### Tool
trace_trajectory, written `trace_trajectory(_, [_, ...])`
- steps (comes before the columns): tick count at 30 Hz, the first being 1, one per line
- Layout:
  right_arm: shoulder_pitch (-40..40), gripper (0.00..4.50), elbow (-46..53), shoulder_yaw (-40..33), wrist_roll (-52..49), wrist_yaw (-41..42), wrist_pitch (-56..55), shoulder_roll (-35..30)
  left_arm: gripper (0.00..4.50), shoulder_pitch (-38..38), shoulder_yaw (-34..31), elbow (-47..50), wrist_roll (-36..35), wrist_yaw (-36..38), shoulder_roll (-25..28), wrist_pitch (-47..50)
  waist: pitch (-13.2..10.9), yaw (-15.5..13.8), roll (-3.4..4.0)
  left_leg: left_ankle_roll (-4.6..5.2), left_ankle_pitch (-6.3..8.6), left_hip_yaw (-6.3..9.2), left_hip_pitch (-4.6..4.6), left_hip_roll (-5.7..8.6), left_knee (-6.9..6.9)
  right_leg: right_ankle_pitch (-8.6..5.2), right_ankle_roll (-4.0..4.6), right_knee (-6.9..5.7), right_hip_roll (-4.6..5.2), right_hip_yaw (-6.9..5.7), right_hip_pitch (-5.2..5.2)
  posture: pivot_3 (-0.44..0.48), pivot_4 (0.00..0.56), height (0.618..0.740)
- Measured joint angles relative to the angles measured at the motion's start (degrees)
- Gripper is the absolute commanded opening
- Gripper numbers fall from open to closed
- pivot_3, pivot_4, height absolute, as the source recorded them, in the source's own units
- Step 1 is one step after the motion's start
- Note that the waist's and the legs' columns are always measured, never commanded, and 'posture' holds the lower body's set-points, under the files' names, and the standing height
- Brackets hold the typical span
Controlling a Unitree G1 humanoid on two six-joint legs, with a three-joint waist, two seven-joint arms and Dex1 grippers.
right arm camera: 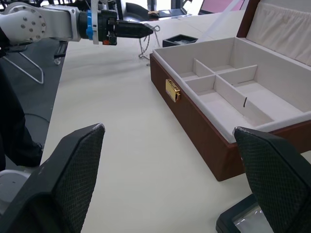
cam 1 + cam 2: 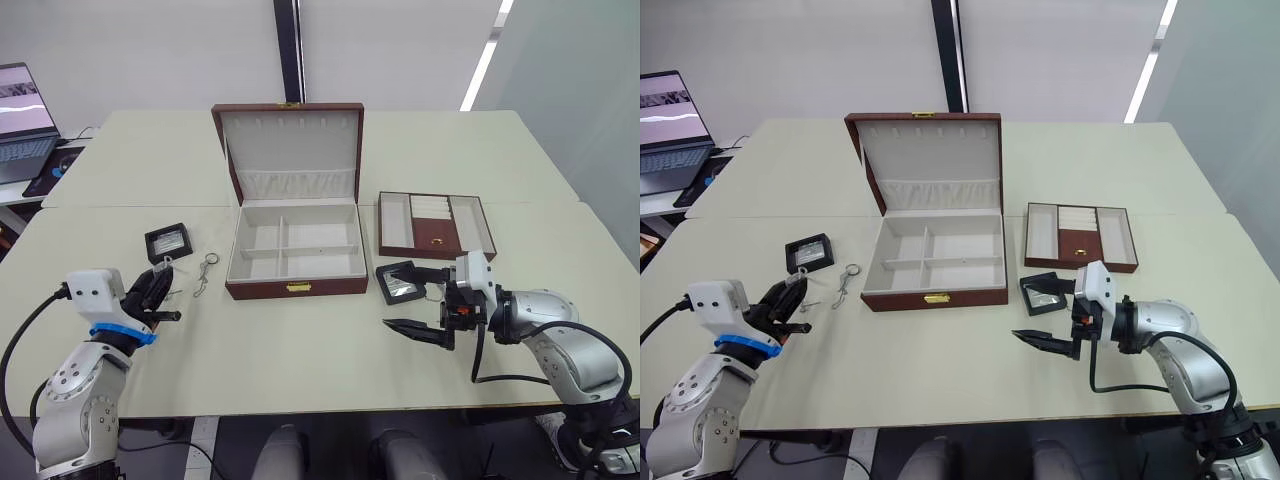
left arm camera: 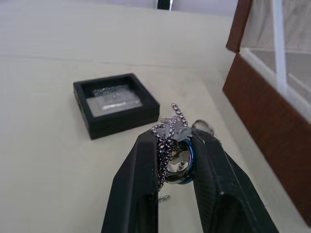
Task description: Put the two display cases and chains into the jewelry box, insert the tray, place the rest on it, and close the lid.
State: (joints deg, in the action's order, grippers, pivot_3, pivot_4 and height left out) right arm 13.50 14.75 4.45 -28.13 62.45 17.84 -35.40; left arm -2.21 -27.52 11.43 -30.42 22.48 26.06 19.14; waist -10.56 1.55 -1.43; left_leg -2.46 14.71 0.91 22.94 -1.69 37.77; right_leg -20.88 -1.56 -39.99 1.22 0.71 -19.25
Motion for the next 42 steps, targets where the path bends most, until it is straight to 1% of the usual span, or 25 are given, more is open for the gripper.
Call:
trace_trajectory(4, [0.6,4.50,-0.4,0.0,0.0,0.0,-0.1,0.0,0.58,1.3,0.0,5.0,-2.1,-2.2,0.2,4.0,0.0,0.0,0.00,0.00,0.00,0.01,0.00,0.00,0.00,0.00,0.00,0.00,-0.01,-0.01,0.00,0.000,0.150,0.740])
trace_trajectory(9, [0.8,4.50,-0.6,0.0,0.0,-0.1,-0.1,0.1,0.58,5.6,0.5,10.0,-3.8,-4.2,1.7,8.1,0.0,0.0,-0.01,0.00,0.00,0.00,0.01,0.02,0.01,0.00,0.00,0.00,-0.02,0.00,0.01,0.000,0.150,0.740])
trace_trajectory(20, [1.0,4.50,-0.4,-1.7,-0.2,-3.0,0.3,0.7,0.58,15.1,4.3,10.9,-4.9,-4.0,2.8,11.6,0.0,-0.1,-0.01,-0.01,-0.01,0.00,0.01,0.02,0.02,0.00,0.00,0.01,-0.05,0.01,0.00,0.000,0.150,0.740])
trace_trajectory(26, [0.5,4.50,0.7,-3.2,-0.2,-5.1,0.4,0.8,0.58,20.5,7.3,8.4,-4.7,-2.5,3.0,11.7,0.0,-0.1,-0.01,-0.02,-0.01,0.00,0.02,0.02,0.02,0.00,-0.01,0.01,-0.05,0.00,0.00,0.000,0.150,0.740])
trace_trajectory(32, [-0.5,4.50,1.3,-3.5,-0.2,-6.3,0.5,0.8,0.58,23.5,9.6,5.2,-3.6,-0.8,3.0,11.1,0.0,-0.1,-0.01,-0.02,-0.01,-0.01,0.02,0.02,0.02,0.00,-0.01,0.01,-0.06,0.02,0.00,0.000,0.150,0.740])
trace_trajectory(40, [-0.8,4.50,1.4,-3.9,-0.2,-7.9,0.5,0.8,0.58,26.6,13.5,-4.7,0.8,2.8,2.3,6.1,0.0,-0.1,-0.01,-0.02,-0.01,-0.01,0.04,0.02,0.02,0.00,-0.01,0.02,-0.06,0.01,-0.01,0.000,0.150,0.740])
trace_trajectory(42, [-0.8,4.50,1.4,-3.9,-0.2,-8.1,0.5,0.8,0.58,26.7,14.1,-5.9,1.7,3.4,1.8,5.0,0.0,-0.1,-0.01,-0.02,-0.01,-0.02,0.04,0.02,0.02,0.00,-0.01,0.03,-0.06,0.03,-0.02,0.000,0.150,0.740])
